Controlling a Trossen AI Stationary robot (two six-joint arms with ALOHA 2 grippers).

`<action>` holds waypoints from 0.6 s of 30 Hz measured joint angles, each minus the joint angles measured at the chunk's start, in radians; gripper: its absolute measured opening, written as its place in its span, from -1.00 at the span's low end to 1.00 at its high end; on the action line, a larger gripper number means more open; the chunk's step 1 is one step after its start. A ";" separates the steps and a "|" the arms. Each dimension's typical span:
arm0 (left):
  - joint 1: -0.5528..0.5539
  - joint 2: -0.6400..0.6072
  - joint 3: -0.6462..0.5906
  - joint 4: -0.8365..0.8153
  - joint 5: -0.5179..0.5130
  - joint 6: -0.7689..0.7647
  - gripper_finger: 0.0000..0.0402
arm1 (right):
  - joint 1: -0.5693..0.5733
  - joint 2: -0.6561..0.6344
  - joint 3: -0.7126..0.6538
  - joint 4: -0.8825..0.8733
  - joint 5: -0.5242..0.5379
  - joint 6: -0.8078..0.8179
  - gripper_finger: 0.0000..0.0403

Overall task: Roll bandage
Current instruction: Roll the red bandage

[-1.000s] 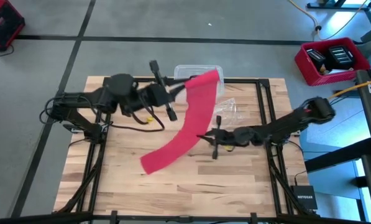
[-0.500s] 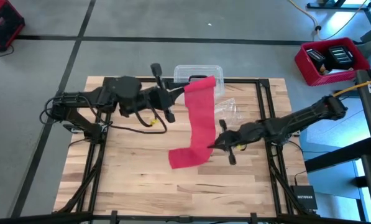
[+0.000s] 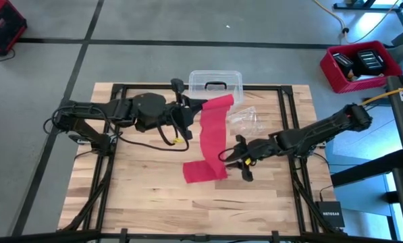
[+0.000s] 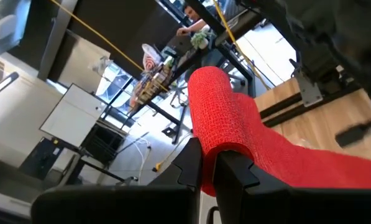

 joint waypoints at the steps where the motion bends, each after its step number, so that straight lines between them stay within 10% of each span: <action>1: 0.000 0.004 0.000 0.003 0.001 0.000 -0.92 | 0.000 -0.017 0.029 -0.049 0.000 -0.001 -0.31; 11: -0.039 0.005 0.000 0.007 0.005 -0.024 -0.92 | 0.000 -0.167 0.130 -0.278 0.205 -0.134 0.08; 18: -0.076 0.005 0.000 0.018 0.008 -0.057 -0.92 | 0.000 -0.225 -0.173 0.338 0.260 -0.239 0.10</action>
